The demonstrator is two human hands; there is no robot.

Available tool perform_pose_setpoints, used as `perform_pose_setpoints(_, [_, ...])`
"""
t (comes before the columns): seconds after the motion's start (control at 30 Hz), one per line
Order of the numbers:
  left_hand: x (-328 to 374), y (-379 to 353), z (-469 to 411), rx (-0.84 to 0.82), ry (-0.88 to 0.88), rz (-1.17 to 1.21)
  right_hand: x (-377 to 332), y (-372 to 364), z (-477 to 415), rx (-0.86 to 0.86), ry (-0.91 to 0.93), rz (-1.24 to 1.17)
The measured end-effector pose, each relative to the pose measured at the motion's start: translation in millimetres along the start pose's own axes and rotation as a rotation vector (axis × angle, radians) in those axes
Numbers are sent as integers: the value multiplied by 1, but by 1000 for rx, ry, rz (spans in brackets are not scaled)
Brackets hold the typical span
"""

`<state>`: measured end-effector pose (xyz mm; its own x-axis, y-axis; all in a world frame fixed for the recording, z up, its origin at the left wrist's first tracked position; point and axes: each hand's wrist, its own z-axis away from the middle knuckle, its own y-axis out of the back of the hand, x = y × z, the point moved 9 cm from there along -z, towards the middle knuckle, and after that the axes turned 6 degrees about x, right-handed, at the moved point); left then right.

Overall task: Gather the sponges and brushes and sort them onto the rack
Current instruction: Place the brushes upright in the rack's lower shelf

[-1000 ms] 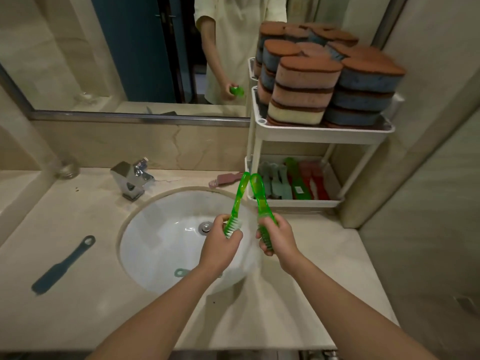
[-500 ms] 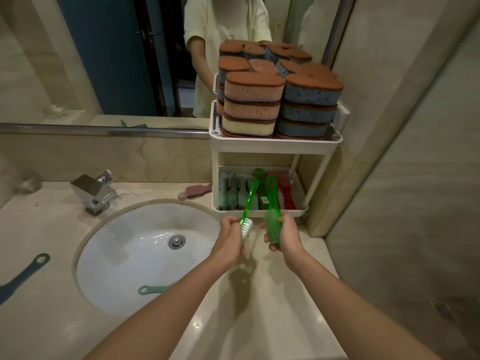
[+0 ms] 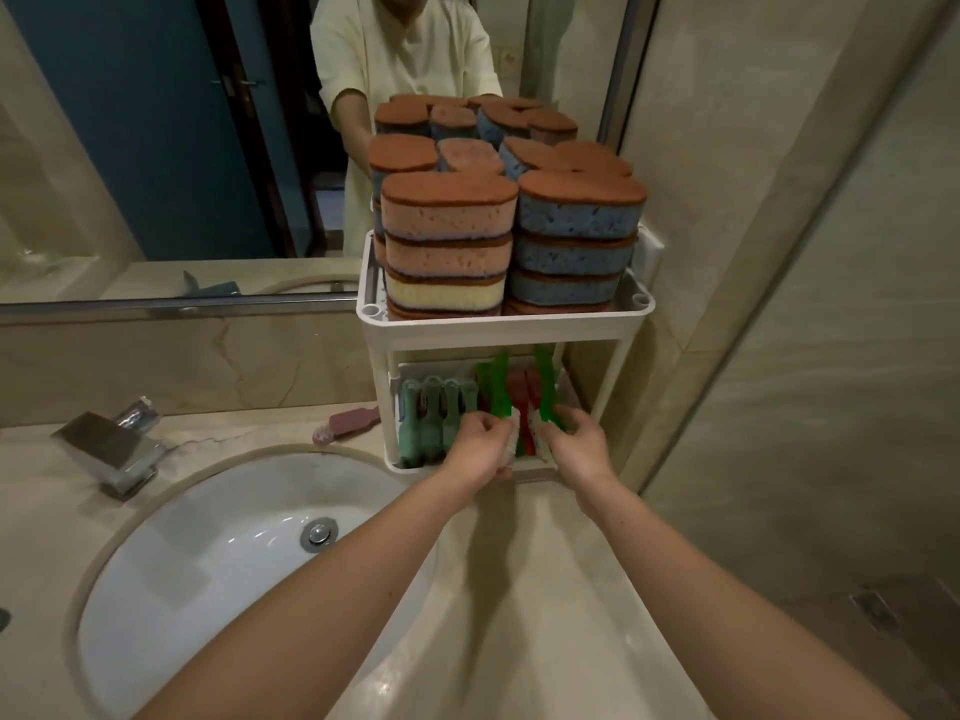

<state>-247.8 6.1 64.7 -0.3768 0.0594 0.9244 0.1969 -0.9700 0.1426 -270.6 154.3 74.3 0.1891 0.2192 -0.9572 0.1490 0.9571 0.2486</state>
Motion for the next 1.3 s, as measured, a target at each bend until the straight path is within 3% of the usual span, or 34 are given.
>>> perform_pose_setpoints(0.23, [4,-20,-42,11,132,-51,5,-9,-43,67,-99,116])
perform_pose_setpoints(0.5, [-5,-40,-70,113,224,-96,19,-20,-62,43,-88,230])
perform_pose_setpoints(0.67, [-8,-50,-67,62,267,-71,21,-26,-68,5,-85,338])
perform_pose_setpoints(0.83, [-8,-57,-58,-10,288,10,23,-28,-67,-19,-118,277])
perform_pose_setpoints(1.13, [-3,-58,-50,-52,263,-86,29,-26,-61,-70,-124,258])
perform_pose_setpoints(1.3, [5,-50,-56,-20,115,-44,24,-23,-55,-29,1,276])
